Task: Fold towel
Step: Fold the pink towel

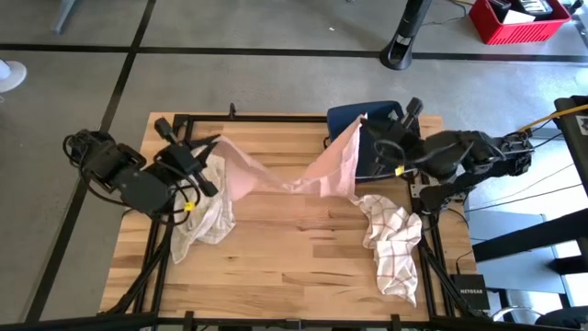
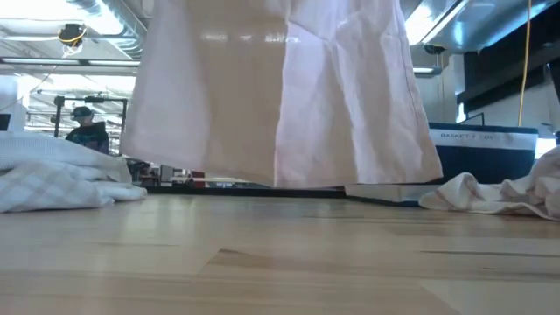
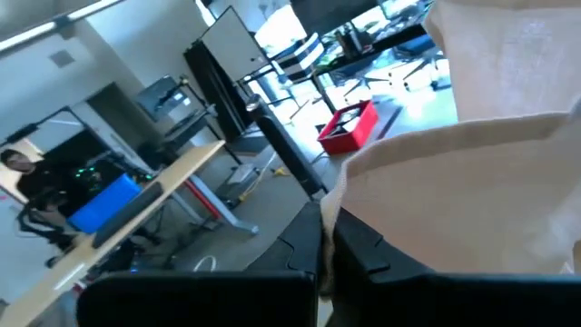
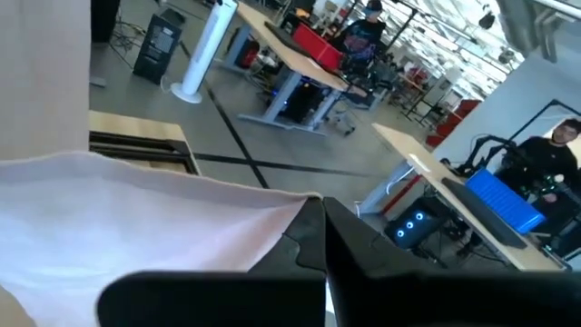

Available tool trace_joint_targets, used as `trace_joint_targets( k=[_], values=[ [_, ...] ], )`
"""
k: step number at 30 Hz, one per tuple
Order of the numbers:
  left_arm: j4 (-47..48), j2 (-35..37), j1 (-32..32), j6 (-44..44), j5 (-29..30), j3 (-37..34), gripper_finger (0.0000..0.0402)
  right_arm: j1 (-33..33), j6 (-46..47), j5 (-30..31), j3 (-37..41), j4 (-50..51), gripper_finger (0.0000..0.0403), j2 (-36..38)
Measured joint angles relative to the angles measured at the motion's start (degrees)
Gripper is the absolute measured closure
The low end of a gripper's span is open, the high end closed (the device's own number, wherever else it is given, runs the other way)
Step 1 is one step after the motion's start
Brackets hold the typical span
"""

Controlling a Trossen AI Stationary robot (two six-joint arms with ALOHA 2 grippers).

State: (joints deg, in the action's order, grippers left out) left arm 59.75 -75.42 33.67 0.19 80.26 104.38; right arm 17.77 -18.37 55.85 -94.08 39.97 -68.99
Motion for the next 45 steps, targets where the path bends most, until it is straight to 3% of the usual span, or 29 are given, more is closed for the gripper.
trace_joint_targets(
  k=[9,13,21,32,39,45],
  values=[
    [7.3,0.1,0.1,-6.4,0.3,0.0,0.0399,-0.6,0.3,-1.5,0.0,0.6,0.0403,-0.3],
    [11.5,0.1,0.2,-13.2,-0.1,0.0,0.0400,-0.6,1.9,-1.6,0.0,0.7,0.0403,-0.5],
    [13.2,0.0,3.5,-24.0,-18.3,0.0,0.0401,2.1,9.8,-11.1,0.0,1.7,0.0403,-0.8],
    [18.2,-0.3,11.8,-35.6,-26.1,0.0,0.0401,14.1,18.6,-11.9,0.0,3.8,0.0403,-0.8],
    [28.3,-1.7,15.7,-49.8,-28.1,0.0,0.0401,19.7,23.1,-11.7,0.0,6.1,0.0403,-1.6],
    [30.3,-1.9,15.8,-51.9,-25.2,-0.6,0.0400,20.9,24.9,-9.5,0.0,9.7,0.0403,-1.8]
  ],
)
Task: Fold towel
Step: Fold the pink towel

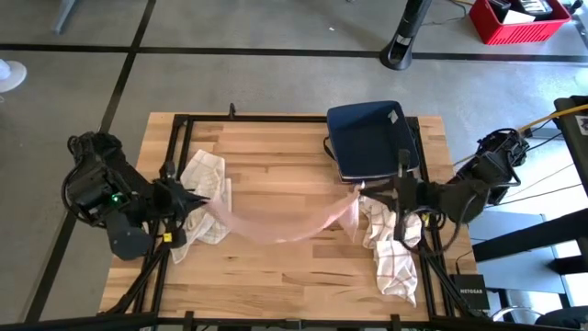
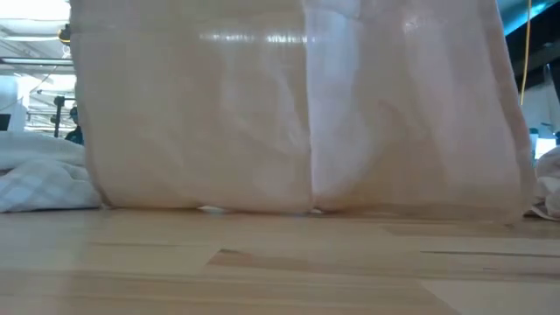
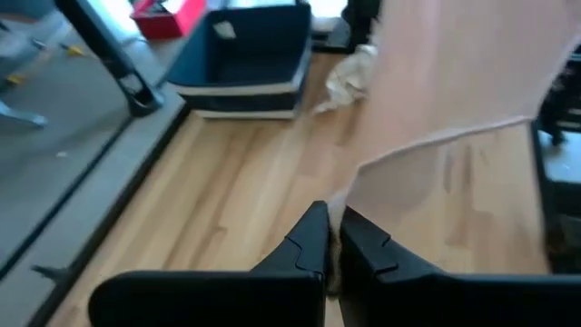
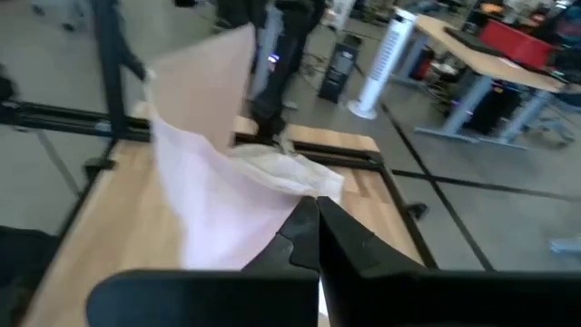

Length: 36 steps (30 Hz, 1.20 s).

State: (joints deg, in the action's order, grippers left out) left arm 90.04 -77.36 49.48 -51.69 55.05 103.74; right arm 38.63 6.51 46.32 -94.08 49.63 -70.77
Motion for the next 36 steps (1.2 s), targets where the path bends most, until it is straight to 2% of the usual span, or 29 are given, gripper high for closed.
trace_joint_targets(
  k=[6,12,16,24,29,32,36],
  values=[
    [0.0,0.0,-3.2,2.4,7.0,-0.3,0.0400,-3.8,0.6,7.7,0.0,5.3,0.0403,-0.4],
    [0.0,0.2,-7.8,5.7,17.0,-0.3,0.0400,-13.1,-3.9,7.8,0.0,6.2,0.0403,-0.6],
    [0.0,1.1,-12.0,9.0,21.7,-0.3,0.0400,-19.8,-9.5,6.4,0.0,2.3,0.0403,-0.8],
    [0.0,3.9,-20.3,18.2,30.1,-0.3,0.0400,-31.5,-27.2,1.3,0.0,-13.3,0.0402,-0.7],
    [0.0,5.8,-24.3,22.3,31.5,-0.3,0.0400,-37.1,-36.9,-3.6,0.0,-20.4,0.0402,-0.8],
    [0.0,6.2,-24.1,23.4,30.6,-0.3,0.0400,-37.9,-38.3,-5.6,0.0,-19.3,0.0402,-1.0],
    [0.0,5.2,-20.0,21.1,18.7,-0.3,0.0400,-33.7,-34.1,-8.4,0.0,-8.8,0.0402,-1.0]
  ],
)
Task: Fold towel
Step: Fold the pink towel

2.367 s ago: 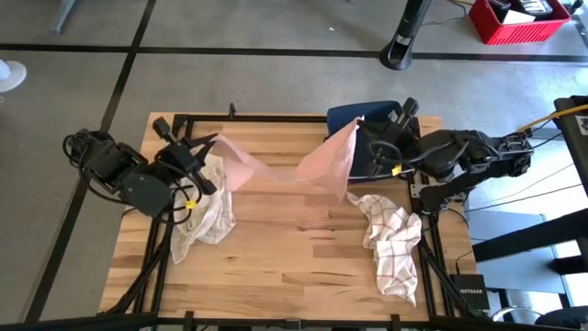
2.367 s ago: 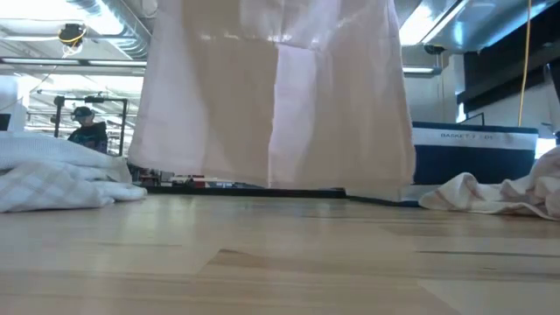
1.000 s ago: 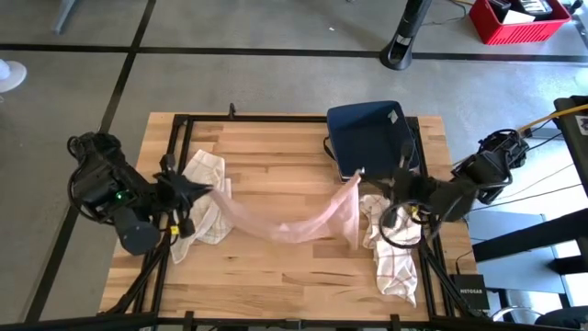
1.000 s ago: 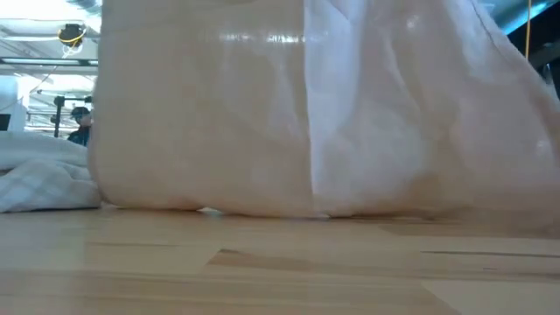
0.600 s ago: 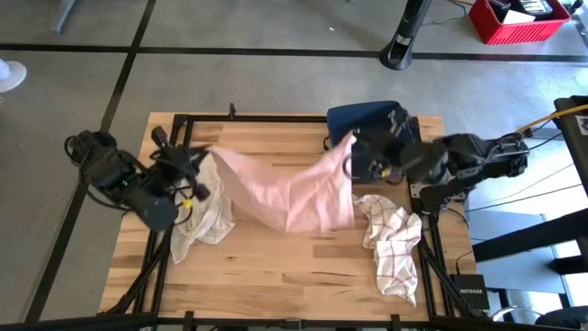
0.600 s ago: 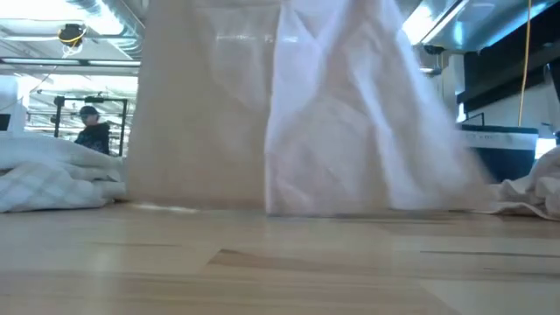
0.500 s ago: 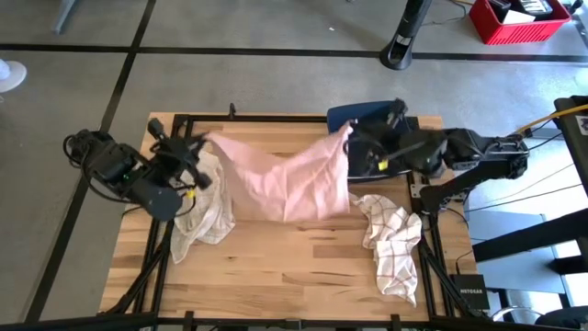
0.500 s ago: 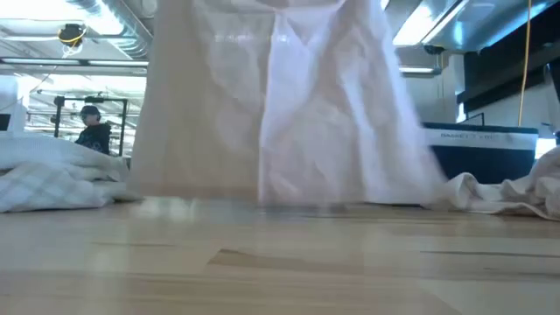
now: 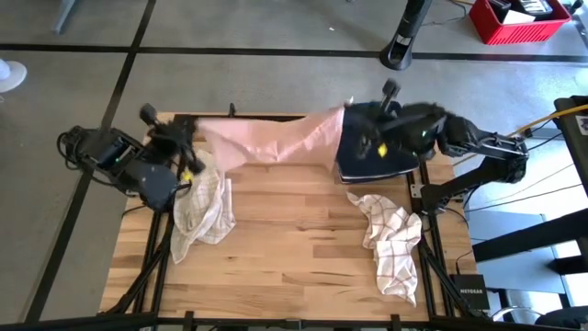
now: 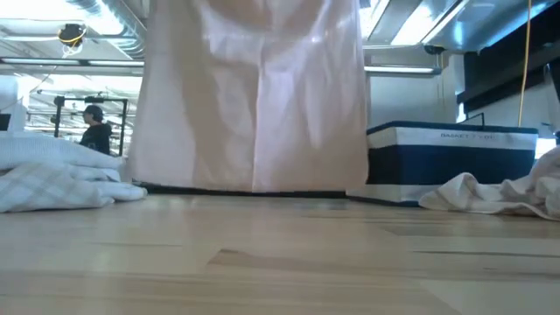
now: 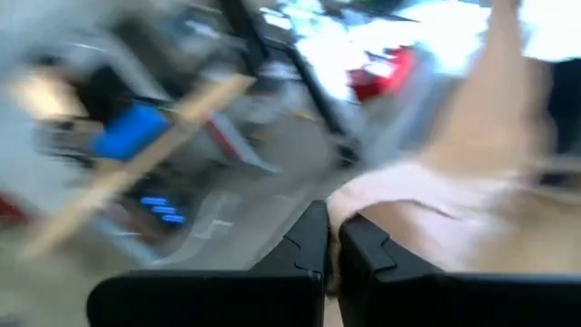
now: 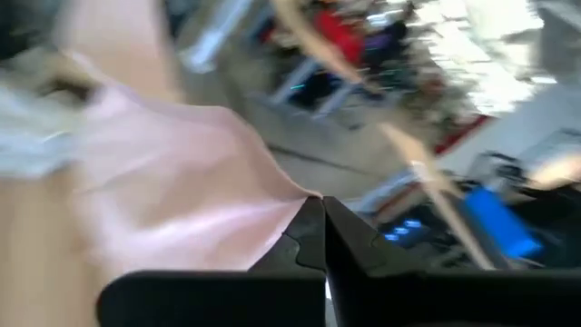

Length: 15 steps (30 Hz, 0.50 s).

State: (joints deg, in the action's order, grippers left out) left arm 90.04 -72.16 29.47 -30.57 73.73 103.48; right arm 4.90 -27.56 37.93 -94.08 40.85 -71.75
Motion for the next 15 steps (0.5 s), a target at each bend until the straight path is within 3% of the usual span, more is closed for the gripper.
trace_joint_targets(
  k=[9,15],
  values=[
    [-0.1,-8.4,10.1,-13.4,-18.5,0.0,0.0400,15.1,23.9,-3.1,0.3,23.1,0.0402,-3.3],
    [-0.1,-17.2,15.7,-21.5,-29.0,-0.1,0.0400,23.6,36.1,-7.0,10.5,20.1,0.0402,-4.3]
  ],
)
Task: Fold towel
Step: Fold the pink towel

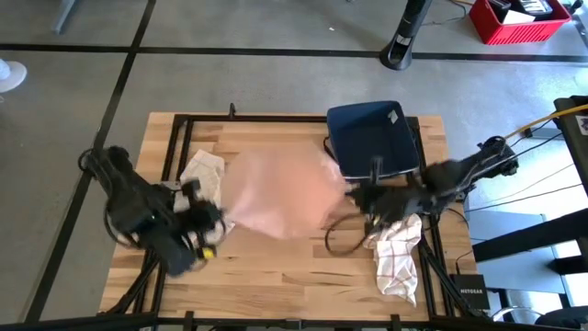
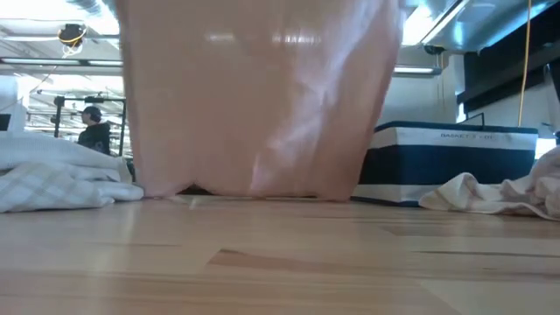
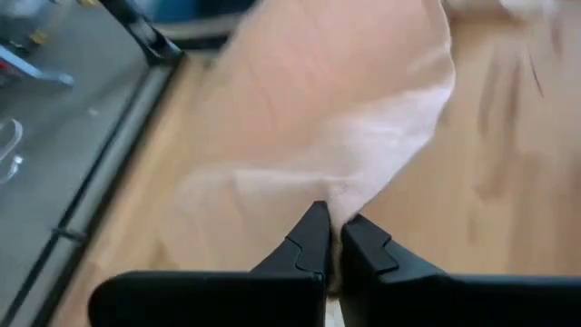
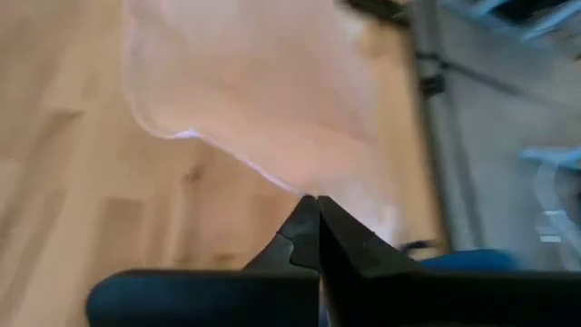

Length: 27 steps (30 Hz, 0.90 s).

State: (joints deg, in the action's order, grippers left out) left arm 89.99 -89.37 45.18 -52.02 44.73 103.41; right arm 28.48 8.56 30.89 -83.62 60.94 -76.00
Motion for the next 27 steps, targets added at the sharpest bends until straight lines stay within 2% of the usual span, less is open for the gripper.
trace_joint_targets(
  k=[7,10,14,19,21,24,27],
  values=[
    [0.0,-9.2,4.9,-4.9,-8.8,-4.8,0.0400,8.8,12.3,-5.6,15.6,-15.0,0.0402,-1.2],
    [-0.2,-12.1,7.5,-5.7,-9.2,-7.9,0.0400,12.0,16.5,-6.2,19.4,-18.9,0.0402,-3.0],
    [-3.1,-15.2,10.1,-7.3,-15.0,-12.6,0.0400,14.9,22.6,-8.1,20.6,-19.2,0.0402,-6.2],
    [-14.4,-16.3,12.6,-7.7,-23.0,-18.9,0.0400,19.1,29.3,-9.2,20.6,-22.4,0.0402,-10.9],
    [-20.5,-16.2,13.5,-7.8,-24.4,-20.7,0.0400,20.6,31.9,-10.4,20.6,-24.4,0.0402,-13.0],
    [-30.2,-16.2,14.6,-5.8,-26.5,-22.4,0.0400,22.1,35.5,-15.6,20.6,-28.7,0.0402,-16.4],
    [-36.9,-16.2,14.8,-1.6,-32.2,-22.4,0.0400,23.1,40.2,-23.0,20.6,-35.4,0.0402,-19.4]
  ],
)
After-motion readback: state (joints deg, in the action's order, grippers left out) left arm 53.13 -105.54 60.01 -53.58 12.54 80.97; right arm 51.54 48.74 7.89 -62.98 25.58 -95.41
